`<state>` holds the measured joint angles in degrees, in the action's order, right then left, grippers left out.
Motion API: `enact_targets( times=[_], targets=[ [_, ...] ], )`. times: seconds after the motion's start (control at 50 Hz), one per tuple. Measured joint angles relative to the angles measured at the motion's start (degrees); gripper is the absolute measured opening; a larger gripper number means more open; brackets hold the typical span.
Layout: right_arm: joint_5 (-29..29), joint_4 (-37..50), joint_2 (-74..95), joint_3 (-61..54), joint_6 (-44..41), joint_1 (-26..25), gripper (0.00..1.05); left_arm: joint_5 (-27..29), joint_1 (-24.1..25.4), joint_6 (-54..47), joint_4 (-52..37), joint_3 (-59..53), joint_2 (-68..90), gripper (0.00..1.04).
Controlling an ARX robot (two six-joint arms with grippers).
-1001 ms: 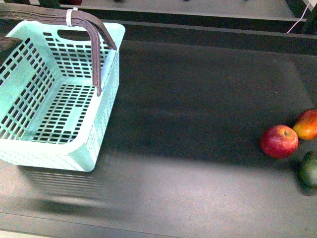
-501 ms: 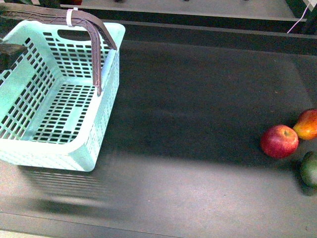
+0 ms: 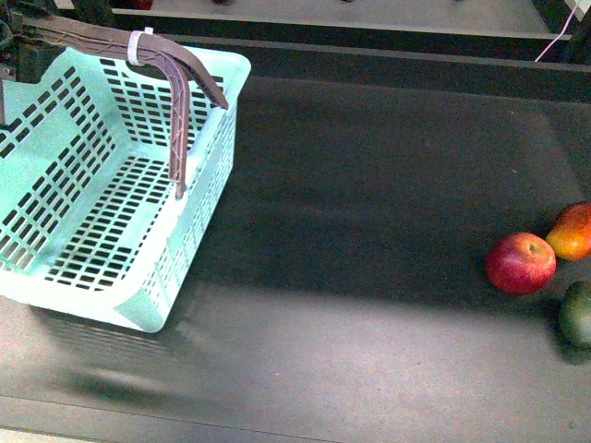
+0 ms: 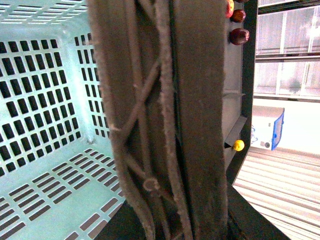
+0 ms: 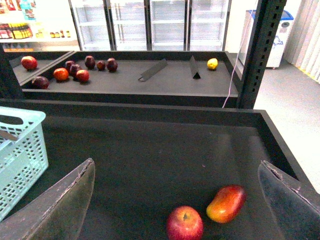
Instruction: Pick apple with right arm and hold basket with left
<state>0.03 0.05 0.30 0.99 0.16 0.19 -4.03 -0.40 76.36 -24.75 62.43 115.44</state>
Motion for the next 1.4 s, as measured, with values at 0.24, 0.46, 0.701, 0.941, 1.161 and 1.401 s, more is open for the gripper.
enact_targets(
  times=[0.24,0.46,0.701,0.941,1.161,1.401],
  targets=[
    [0.00,0.00,0.00,0.00,0.02,0.00,0.96,1.01,-0.07,-1.97,1.01,-4.68,-6.27,0.18],
    [0.00,0.00,0.00,0.00,0.02,0.00,0.96,-3.26,0.83,-6.58,4.96,-8.74,-18.43,0.18],
    [0.00,0.00,0.00,0.00,0.00,0.00,0.96,-7.50,-2.25,-10.80,11.50,-9.88,-25.62,0.18],
    [0.00,0.00,0.00,0.00,0.00,0.00,0.96,-9.07,-13.27,-13.84,12.39,-11.08,-29.53,0.18],
    [0.00,0.00,0.00,0.00,0.02,0.00,0.96,-8.37,-20.76,-14.43,12.37,-11.06,-29.51,0.18],
    [0.00,0.00,0.00,0.00,0.02,0.00,0.96,-7.78,-28.13,-15.47,12.50,-9.84,-29.42,0.18]
  ],
)
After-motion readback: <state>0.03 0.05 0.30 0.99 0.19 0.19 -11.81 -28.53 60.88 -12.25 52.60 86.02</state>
